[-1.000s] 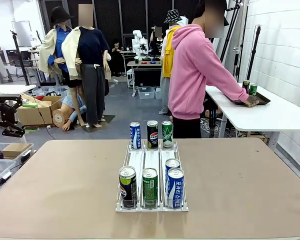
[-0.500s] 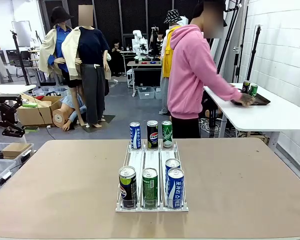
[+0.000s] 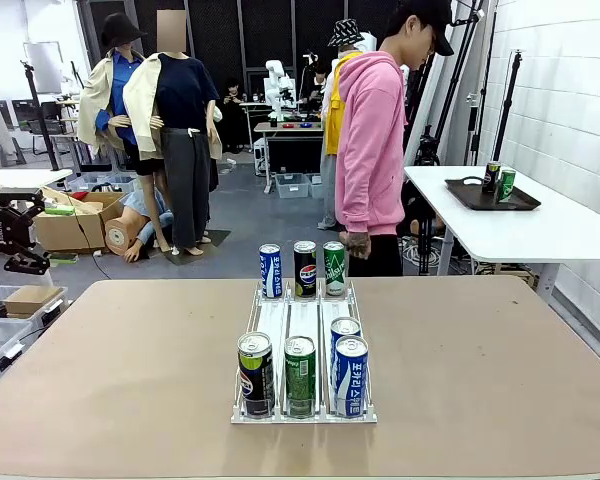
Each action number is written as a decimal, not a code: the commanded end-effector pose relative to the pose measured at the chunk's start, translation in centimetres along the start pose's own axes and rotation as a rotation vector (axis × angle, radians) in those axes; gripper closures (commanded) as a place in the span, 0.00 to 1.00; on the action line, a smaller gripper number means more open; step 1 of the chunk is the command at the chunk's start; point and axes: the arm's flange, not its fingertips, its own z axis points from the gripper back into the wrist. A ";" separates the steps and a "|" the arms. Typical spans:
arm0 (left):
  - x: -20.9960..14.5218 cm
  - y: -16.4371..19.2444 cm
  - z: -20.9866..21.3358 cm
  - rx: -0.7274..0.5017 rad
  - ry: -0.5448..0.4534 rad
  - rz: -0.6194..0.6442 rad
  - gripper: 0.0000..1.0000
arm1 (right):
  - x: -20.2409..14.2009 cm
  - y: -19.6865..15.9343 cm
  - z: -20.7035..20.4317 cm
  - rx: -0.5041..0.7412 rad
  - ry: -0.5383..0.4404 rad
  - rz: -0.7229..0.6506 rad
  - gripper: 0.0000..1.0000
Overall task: Retrieve and hand over the desired beverage to the person.
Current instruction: Place the picked can on the Handle tray extended by the person.
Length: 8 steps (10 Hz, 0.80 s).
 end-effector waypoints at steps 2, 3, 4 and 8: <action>-0.1 -0.2 0.1 0.013 -0.004 -0.006 0.00 | 0.3 0.0 -0.1 0.020 -0.023 0.008 0.00; -0.1 -0.2 0.1 0.013 -0.004 -0.006 0.00 | 0.3 0.0 -0.1 0.020 -0.023 0.008 0.00; -0.1 -0.2 0.1 0.013 -0.004 -0.006 0.00 | 0.3 0.0 -0.1 0.020 -0.023 0.008 0.00; -0.1 -0.2 0.1 0.013 -0.004 -0.006 0.00 | 0.3 0.0 -0.1 0.020 -0.023 0.008 0.00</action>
